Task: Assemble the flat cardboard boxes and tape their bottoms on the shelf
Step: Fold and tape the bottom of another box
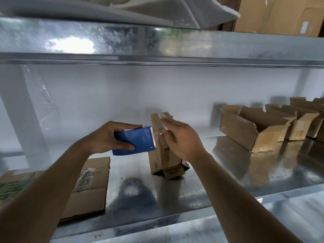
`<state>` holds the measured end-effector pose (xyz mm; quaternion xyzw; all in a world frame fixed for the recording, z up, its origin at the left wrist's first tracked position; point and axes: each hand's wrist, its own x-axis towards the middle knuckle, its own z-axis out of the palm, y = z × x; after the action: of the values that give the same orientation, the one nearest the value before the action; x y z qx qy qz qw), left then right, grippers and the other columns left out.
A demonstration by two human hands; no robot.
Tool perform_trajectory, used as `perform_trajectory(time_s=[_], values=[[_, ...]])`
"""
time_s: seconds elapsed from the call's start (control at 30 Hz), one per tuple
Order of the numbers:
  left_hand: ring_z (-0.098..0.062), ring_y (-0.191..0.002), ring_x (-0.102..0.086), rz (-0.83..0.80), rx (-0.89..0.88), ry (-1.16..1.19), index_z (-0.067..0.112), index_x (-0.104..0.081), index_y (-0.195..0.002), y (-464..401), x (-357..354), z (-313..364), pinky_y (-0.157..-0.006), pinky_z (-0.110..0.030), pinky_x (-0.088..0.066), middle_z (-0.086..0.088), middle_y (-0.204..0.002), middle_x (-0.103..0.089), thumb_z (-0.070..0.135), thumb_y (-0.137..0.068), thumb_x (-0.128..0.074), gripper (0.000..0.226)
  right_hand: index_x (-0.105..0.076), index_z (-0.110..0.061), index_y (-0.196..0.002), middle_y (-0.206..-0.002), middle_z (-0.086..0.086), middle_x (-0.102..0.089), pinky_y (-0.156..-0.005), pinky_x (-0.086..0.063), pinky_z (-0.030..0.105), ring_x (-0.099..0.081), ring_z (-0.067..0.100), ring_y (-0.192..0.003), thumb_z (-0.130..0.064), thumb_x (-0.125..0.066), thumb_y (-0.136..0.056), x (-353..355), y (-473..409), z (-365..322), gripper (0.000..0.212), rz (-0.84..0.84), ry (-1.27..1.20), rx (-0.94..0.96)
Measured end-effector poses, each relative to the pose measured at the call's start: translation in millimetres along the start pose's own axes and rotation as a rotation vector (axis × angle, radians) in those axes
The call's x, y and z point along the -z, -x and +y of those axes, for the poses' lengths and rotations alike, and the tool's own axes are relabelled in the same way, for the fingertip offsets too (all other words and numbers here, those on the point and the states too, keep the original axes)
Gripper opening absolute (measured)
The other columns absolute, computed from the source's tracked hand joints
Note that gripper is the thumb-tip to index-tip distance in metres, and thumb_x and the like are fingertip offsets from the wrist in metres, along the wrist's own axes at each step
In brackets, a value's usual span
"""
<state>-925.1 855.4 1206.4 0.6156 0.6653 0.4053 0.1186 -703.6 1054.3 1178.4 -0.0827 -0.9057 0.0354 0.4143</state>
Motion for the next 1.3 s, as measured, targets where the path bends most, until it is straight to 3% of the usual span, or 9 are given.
perform_trajectory(time_s=[0.07, 0.2, 0.33, 0.6, 0.7, 0.8, 1.07, 1.3], values=[[-0.003, -0.114, -0.067, 0.012, 0.005, 0.004, 0.034, -0.067, -0.134, 1, -2, -1, -0.084, -0.015, -0.054, 0.022, -0.125, -0.071, 0.010, -0.073, -0.091, 0.070, -0.060, -0.021, -0.144, -0.146, -0.003, -0.061, -0.108, -0.050, 0.040, -0.057, 0.019, -0.131, -0.040, -0.042, -0.109, -6, 6, -2, 0.044, -0.094, 0.065, -0.061], [0.000, -0.114, -0.067, 0.030, 0.015, 0.003, 0.037, -0.066, -0.133, 5, -2, -3, -0.085, -0.016, -0.055, 0.024, -0.125, -0.070, 0.009, -0.075, -0.090, 0.070, -0.064, -0.021, -0.140, -0.144, -0.003, -0.064, -0.115, -0.035, 0.029, -0.055, 0.019, -0.135, -0.050, -0.046, -0.106, -16, 23, 6, 0.047, -0.055, 0.051, -0.133], [0.000, -0.115, -0.066, 0.044, 0.029, -0.057, 0.041, -0.064, -0.135, 4, 6, -1, -0.094, -0.022, -0.057, 0.026, -0.126, -0.069, 0.011, -0.076, -0.091, 0.071, -0.069, -0.020, -0.131, -0.137, -0.002, -0.068, -0.121, -0.028, 0.028, -0.059, 0.018, -0.131, -0.055, -0.048, -0.104, -22, 23, 4, 0.048, -0.048, 0.019, -0.156], [0.005, -0.109, -0.064, 0.058, 0.088, -0.219, 0.048, -0.063, -0.136, -13, -2, 4, -0.085, -0.015, -0.048, 0.030, -0.124, -0.067, 0.022, -0.077, -0.092, 0.071, -0.072, -0.020, -0.123, -0.135, -0.004, -0.069, -0.124, -0.001, 0.021, -0.060, 0.013, -0.129, -0.066, -0.039, -0.100, -26, 16, -5, 0.061, -0.044, -0.021, -0.245], [-0.002, -0.105, -0.066, 0.051, 0.132, -0.211, 0.052, -0.064, -0.132, -13, 0, 7, -0.084, -0.021, -0.051, 0.028, -0.120, -0.069, 0.022, -0.078, -0.091, 0.068, -0.074, -0.019, -0.123, -0.132, -0.002, -0.071, -0.124, 0.001, 0.019, -0.061, 0.013, -0.126, -0.058, -0.055, -0.100, -26, 15, -9, 0.050, -0.002, -0.052, -0.309], [-0.005, -0.102, -0.068, 0.035, 0.157, -0.190, 0.050, -0.066, -0.131, -8, 3, 7, -0.087, -0.025, -0.056, 0.029, -0.113, -0.071, 0.018, -0.077, -0.092, 0.067, -0.074, -0.020, -0.125, -0.131, -0.003, -0.072, -0.122, 0.004, 0.015, -0.062, 0.011, -0.126, -0.056, -0.058, -0.100, -26, 15, -13, 0.047, 0.009, -0.081, -0.348], [0.007, -0.105, -0.065, 0.049, 0.169, -0.292, 0.054, -0.062, -0.127, -1, -3, 13, -0.090, -0.020, -0.050, 0.037, -0.114, -0.067, 0.016, -0.076, -0.092, 0.070, -0.073, -0.020, -0.128, -0.135, -0.004, -0.069, -0.115, 0.007, 0.007, -0.059, 0.012, -0.130, -0.049, -0.062, -0.099, -20, 22, -19, 0.043, 0.032, -0.164, -0.390], [-0.018, -0.117, -0.063, 0.126, 0.227, -0.484, 0.050, -0.058, -0.139, -10, -24, 26, -0.101, -0.046, -0.054, 0.015, -0.137, -0.065, 0.036, -0.072, -0.087, 0.074, -0.077, -0.010, -0.113, -0.117, 0.004, -0.076, -0.127, -0.002, 0.024, -0.066, 0.017, -0.113, -0.035, -0.066, -0.097, -16, 19, -34, 0.032, 0.087, -0.163, -0.454]])
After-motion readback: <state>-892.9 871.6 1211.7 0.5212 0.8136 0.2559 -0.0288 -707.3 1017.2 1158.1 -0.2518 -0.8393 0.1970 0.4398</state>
